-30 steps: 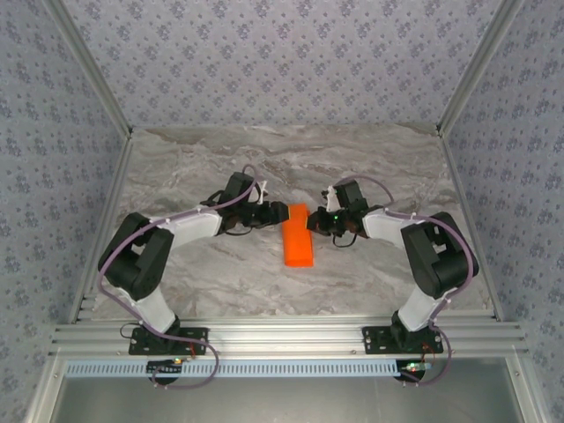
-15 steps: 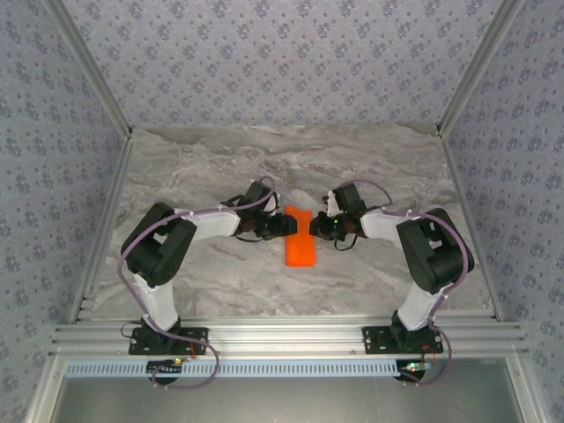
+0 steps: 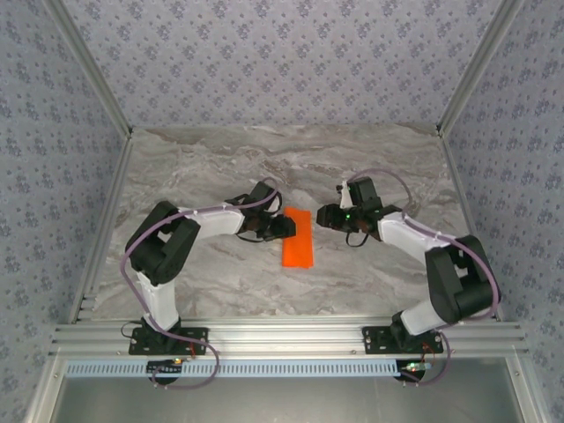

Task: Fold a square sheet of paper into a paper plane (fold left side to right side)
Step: First fold in half a square sheet of paper at the center of the table.

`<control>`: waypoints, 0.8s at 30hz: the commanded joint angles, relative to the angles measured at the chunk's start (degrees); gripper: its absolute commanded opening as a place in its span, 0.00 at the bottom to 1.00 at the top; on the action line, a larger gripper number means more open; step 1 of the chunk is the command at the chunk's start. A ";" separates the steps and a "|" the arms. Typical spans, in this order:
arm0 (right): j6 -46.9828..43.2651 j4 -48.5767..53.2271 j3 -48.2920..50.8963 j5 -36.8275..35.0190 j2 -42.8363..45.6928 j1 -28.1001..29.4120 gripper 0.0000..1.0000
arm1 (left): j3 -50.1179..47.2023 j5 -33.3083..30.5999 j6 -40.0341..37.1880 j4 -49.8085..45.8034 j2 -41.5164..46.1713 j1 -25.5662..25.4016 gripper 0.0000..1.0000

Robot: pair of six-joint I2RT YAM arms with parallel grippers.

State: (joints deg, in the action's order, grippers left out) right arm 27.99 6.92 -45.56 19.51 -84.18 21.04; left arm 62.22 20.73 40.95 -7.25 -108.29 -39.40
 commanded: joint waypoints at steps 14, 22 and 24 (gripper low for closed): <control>-3.03 5.54 3.20 -3.06 4.27 -1.57 0.49 | 2.47 -1.67 0.13 -2.62 -3.46 -0.31 0.47; -3.08 5.65 3.42 -2.64 4.51 -1.58 0.49 | 2.71 -2.10 1.23 -2.43 -4.82 -0.35 0.49; -3.05 5.65 3.55 -2.67 4.52 -1.60 0.49 | 2.74 -2.25 1.45 -2.51 -5.16 -0.33 0.50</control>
State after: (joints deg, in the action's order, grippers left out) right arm 25.85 11.25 -42.76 17.28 -80.97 19.73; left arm 64.47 21.17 41.98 -9.23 -109.69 -39.40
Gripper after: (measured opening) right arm 0.491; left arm 0.492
